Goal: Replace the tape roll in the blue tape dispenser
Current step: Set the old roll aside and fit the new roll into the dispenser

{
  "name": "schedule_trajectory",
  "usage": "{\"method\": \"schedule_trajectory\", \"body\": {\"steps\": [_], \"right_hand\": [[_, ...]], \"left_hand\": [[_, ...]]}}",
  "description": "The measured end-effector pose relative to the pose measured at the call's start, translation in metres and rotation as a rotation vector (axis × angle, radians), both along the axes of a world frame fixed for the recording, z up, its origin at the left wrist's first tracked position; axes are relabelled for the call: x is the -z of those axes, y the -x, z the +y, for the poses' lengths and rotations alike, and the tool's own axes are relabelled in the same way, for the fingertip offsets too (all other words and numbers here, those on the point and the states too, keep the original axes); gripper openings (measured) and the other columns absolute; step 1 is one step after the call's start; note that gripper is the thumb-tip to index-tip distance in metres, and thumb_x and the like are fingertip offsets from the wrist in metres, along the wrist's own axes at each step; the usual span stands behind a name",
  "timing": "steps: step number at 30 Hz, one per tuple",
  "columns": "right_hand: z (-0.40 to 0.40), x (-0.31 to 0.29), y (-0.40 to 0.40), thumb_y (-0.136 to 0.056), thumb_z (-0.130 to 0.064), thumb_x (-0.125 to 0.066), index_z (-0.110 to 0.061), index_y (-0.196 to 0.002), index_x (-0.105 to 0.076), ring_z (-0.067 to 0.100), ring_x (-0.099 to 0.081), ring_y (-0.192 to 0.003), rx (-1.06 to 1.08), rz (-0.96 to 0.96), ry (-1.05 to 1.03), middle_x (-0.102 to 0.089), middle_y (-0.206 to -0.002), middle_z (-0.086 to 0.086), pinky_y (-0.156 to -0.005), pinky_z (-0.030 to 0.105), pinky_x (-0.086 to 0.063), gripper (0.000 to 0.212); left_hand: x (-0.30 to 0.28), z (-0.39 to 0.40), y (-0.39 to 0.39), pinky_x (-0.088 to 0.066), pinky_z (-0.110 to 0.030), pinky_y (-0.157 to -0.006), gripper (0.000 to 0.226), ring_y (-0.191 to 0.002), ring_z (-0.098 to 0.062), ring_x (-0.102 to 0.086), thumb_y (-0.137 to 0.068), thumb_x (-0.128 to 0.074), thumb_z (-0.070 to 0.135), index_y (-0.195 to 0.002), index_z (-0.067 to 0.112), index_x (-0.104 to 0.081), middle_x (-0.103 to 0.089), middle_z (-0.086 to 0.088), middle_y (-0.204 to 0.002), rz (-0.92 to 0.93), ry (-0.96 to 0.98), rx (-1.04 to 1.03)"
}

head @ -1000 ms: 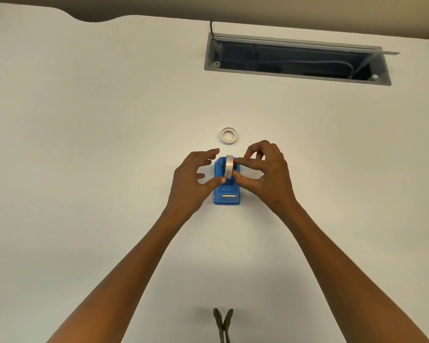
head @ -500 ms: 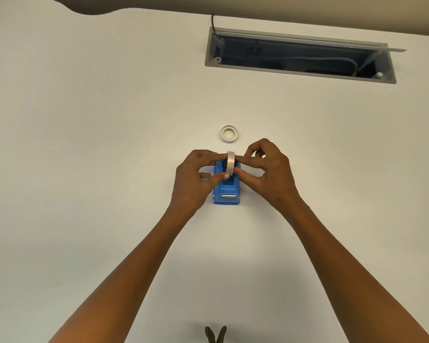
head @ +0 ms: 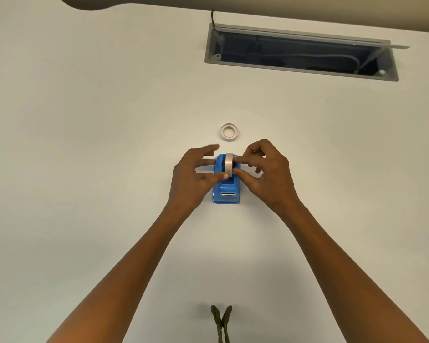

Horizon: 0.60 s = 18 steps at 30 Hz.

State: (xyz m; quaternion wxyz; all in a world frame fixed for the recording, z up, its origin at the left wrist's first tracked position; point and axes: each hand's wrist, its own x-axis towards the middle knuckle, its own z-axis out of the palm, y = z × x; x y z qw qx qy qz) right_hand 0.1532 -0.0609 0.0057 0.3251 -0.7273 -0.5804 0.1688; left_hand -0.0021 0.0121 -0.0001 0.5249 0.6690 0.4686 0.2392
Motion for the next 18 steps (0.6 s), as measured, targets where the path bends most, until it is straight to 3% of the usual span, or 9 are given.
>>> {"method": "schedule_trajectory", "body": {"steps": [4,7,9,11,15,18], "right_hand": [[-0.0011,-0.0093,0.0008,-0.08,-0.009,-0.073,-0.004,-0.1,-0.072,0.023,-0.056,-0.077,-0.09,-0.126,0.009,-0.059,-0.091,0.015,-0.061,0.027,-0.045,0.02],[-0.0015,-0.0116,0.0047,-0.092,-0.015,-0.057,-0.001,-0.102,-0.063,0.028,-0.057,-0.078,-0.152,-0.229,0.094,-0.059,-0.095,0.015,-0.063,0.036,-0.048,0.018],[-0.0033,-0.0087,0.0077,-0.096,-0.017,-0.047,-0.004,-0.106,-0.057,0.029,-0.058,-0.079,-0.156,-0.197,0.121,-0.059,-0.098,0.015,-0.065,0.033,-0.045,0.019],[-0.0049,-0.0069,0.0096,-0.094,-0.016,-0.054,-0.004,-0.112,-0.061,0.023,-0.059,-0.079,-0.086,-0.134,0.109,-0.062,-0.102,0.012,-0.069,0.029,-0.047,0.023],[-0.0061,-0.0057,0.0044,-0.083,-0.007,-0.069,-0.011,-0.113,-0.066,0.01,-0.063,-0.078,0.202,0.26,0.047,-0.07,-0.104,0.004,-0.071,0.005,-0.049,0.03],[-0.007,-0.0052,0.0048,-0.084,-0.006,-0.068,-0.015,-0.113,-0.064,0.011,-0.066,-0.086,0.195,0.356,-0.005,-0.068,-0.11,0.002,-0.07,0.008,-0.052,0.031]], "left_hand": [[0.0008,-0.0005,0.0011,-0.045,0.0,-0.068,0.036,-0.095,-0.007,-0.06,-0.071,-0.079,0.022,-0.102,0.033,-0.062,-0.061,0.008,-0.106,-0.045,-0.005,0.008],[0.0016,-0.0016,0.0024,-0.044,0.0,-0.066,0.032,-0.093,-0.002,-0.058,-0.072,-0.078,0.02,-0.098,0.032,-0.064,-0.061,0.004,-0.106,-0.048,-0.028,0.013],[0.0017,-0.0011,0.0029,-0.045,-0.001,-0.066,0.037,-0.094,0.002,-0.058,-0.072,-0.078,0.02,-0.101,0.036,-0.061,-0.06,0.005,-0.108,-0.061,-0.026,0.02],[0.0009,-0.0006,0.0029,-0.047,-0.002,-0.069,0.045,-0.095,0.005,-0.058,-0.073,-0.078,0.022,-0.106,0.043,-0.055,-0.058,0.01,-0.111,-0.061,-0.027,0.027],[0.0008,-0.001,0.0021,-0.046,-0.001,-0.067,0.043,-0.094,0.005,-0.058,-0.073,-0.077,0.028,-0.102,0.049,-0.053,-0.057,0.014,-0.111,-0.058,-0.01,0.024],[0.0027,-0.0009,0.0031,-0.044,0.0,-0.063,0.041,-0.092,0.009,-0.058,-0.074,-0.076,0.028,-0.097,0.051,-0.052,-0.057,0.014,-0.109,-0.062,-0.01,0.032]]}}
